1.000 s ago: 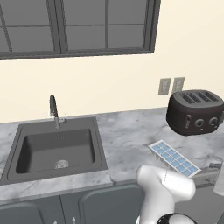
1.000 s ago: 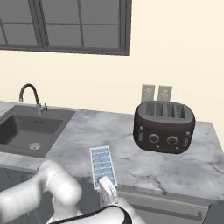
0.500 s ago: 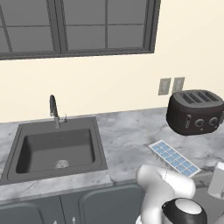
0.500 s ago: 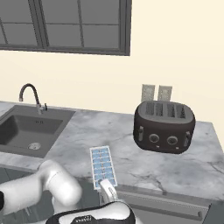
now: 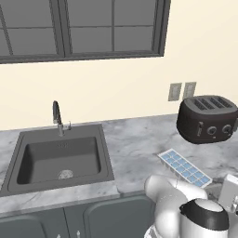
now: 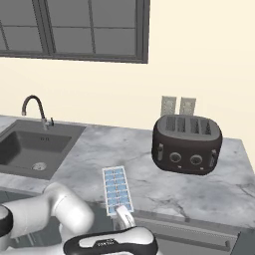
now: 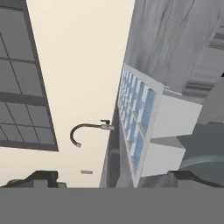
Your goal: The ice cube tray has been filled with water. Take the tray and place it in the freezer to make ice. Close the freezer door after placing the tray.
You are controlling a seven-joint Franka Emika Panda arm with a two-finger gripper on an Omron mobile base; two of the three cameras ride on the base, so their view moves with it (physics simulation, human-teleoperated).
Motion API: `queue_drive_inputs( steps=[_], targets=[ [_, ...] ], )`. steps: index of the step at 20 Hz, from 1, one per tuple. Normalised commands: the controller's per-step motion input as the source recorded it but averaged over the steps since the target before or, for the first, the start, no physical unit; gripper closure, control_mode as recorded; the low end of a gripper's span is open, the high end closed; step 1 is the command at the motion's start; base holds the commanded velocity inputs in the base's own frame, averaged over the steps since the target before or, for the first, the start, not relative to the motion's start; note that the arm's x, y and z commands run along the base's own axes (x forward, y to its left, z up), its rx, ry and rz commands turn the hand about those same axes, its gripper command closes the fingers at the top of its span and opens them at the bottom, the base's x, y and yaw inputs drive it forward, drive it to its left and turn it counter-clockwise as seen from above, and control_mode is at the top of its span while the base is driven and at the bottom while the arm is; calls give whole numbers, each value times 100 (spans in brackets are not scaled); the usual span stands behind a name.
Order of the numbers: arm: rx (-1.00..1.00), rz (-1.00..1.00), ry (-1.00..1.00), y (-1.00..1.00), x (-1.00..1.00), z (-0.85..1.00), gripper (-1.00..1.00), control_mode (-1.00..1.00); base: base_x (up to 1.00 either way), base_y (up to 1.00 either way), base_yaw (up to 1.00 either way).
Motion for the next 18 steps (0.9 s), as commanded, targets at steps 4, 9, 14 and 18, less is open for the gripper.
queue_drive_inputs(
  steps=[4, 9, 14, 18],
  targets=[
    [0, 0, 0, -11, 16, -22, -100, -100, 0, 0, 0],
    [0, 0, 0, -12, 17, -22, -100, -100, 0, 0, 0],
    [0, 0, 0, -12, 17, -26, -100, -100, 0, 0, 0],
    [0, 0, 0, -11, 15, -20, -100, -100, 0, 0, 0]
  ],
)
